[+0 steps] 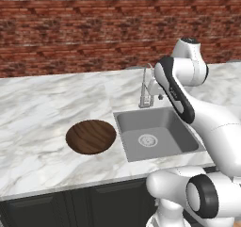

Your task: There is a mixed pile of frozen fruits and vegetables on the counter. Locate all the frozen vegetables and place the items in a bowl on the counter. Take all the frozen fruits and defrost them in a running sink.

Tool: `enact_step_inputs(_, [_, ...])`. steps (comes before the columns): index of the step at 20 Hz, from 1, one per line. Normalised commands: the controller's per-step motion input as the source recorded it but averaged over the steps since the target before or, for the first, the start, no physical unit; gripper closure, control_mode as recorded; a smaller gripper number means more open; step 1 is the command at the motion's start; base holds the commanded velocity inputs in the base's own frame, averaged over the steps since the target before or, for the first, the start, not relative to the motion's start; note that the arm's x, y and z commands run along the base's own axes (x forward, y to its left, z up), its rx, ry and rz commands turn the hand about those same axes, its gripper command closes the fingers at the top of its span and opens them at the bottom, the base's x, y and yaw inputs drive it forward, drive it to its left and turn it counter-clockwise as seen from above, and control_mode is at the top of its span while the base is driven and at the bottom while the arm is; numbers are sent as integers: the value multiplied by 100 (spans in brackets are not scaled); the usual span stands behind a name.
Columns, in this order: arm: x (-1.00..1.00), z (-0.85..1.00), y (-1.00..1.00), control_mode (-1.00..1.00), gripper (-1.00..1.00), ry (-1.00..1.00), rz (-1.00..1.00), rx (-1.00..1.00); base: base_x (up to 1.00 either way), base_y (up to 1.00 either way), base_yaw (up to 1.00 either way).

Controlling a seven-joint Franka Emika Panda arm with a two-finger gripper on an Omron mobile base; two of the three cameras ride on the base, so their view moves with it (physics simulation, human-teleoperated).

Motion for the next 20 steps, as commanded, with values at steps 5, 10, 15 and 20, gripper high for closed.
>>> enact_step_inputs(5, [-7, -1, -16, -100, -100, 0, 0, 0, 0, 0, 0])
enact_step_inputs(10, [-17, -2, -28, -100, -100, 0, 0, 0, 0, 0, 0])
enact_step_inputs(15, [-16, -12, -38, -100, -100, 4, -5, -2, 0, 0, 0])
enact_step_inputs(20, [-6, -21, -47, -100, -100, 6, -8, -1, 0, 0, 0])
